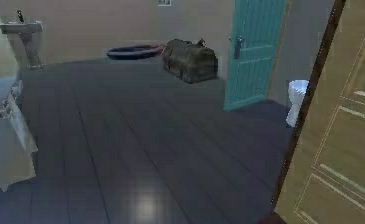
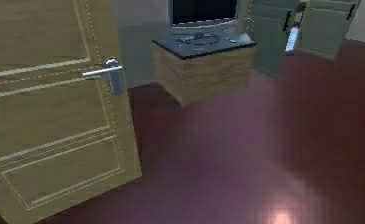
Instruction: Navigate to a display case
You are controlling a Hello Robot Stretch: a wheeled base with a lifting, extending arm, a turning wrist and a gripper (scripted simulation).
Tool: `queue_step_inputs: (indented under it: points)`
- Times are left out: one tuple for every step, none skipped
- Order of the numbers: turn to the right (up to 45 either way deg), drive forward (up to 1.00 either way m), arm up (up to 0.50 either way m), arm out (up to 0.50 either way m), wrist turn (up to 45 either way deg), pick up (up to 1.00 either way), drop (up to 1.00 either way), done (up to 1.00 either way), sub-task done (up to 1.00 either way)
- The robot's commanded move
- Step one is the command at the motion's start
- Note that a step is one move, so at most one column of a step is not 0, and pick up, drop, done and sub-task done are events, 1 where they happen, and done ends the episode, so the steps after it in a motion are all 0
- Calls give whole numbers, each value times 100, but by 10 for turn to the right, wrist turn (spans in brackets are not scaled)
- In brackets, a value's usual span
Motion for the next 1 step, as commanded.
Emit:
queue_step_inputs:
  points:
    - [450,0,0,0,0,0,0,0,0]
